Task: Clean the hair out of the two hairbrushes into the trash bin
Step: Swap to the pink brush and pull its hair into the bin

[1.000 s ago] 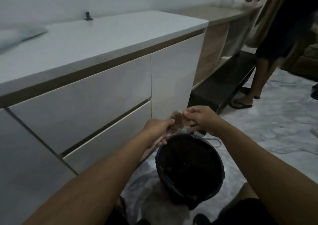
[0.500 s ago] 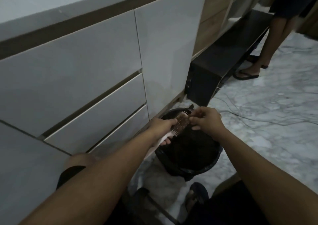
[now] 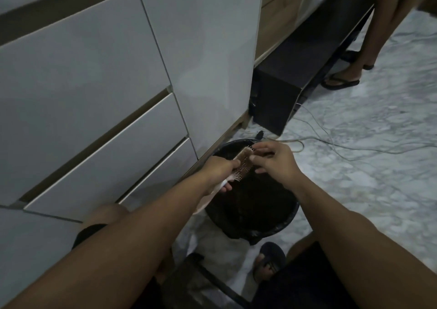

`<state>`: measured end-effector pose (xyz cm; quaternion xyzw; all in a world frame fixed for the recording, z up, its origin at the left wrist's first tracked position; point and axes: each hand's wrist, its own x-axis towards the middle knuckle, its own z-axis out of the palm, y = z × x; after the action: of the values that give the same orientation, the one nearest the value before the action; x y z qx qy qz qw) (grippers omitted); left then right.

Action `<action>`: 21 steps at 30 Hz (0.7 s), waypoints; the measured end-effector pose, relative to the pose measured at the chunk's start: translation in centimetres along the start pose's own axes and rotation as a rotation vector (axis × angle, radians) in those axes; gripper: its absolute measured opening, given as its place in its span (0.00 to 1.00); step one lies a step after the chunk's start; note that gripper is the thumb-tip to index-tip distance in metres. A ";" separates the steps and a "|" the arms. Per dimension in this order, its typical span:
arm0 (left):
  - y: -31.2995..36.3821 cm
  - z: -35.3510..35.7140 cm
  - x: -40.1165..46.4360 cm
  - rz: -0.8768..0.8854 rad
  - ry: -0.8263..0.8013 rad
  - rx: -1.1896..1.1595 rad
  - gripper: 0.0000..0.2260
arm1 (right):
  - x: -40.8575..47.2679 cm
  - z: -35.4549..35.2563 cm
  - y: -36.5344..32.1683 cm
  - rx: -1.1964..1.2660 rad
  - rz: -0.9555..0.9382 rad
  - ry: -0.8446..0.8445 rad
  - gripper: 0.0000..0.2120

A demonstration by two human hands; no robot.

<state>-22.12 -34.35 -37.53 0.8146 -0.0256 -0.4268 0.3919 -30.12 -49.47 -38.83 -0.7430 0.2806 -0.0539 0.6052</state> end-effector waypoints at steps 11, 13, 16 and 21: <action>-0.4 -0.9 4.1 0.005 0.009 0.077 0.17 | 3.3 -1.1 2.1 -0.068 0.109 0.201 0.06; -0.7 -0.9 5.2 -0.005 -0.007 0.082 0.16 | 4.0 -1.0 2.7 -0.078 0.135 0.229 0.07; -0.8 -0.9 6.8 -0.010 -0.015 0.087 0.16 | 4.9 -0.5 3.7 -0.105 0.161 0.315 0.11; -0.8 -1.0 8.8 -0.043 -0.045 0.085 0.17 | 5.7 -0.3 4.6 -0.143 0.168 0.298 0.07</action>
<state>-16.10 -36.51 -43.67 0.8210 -0.0352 -0.4519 0.3472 -27.05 -52.97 -44.48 -0.7419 0.4313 -0.0928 0.5049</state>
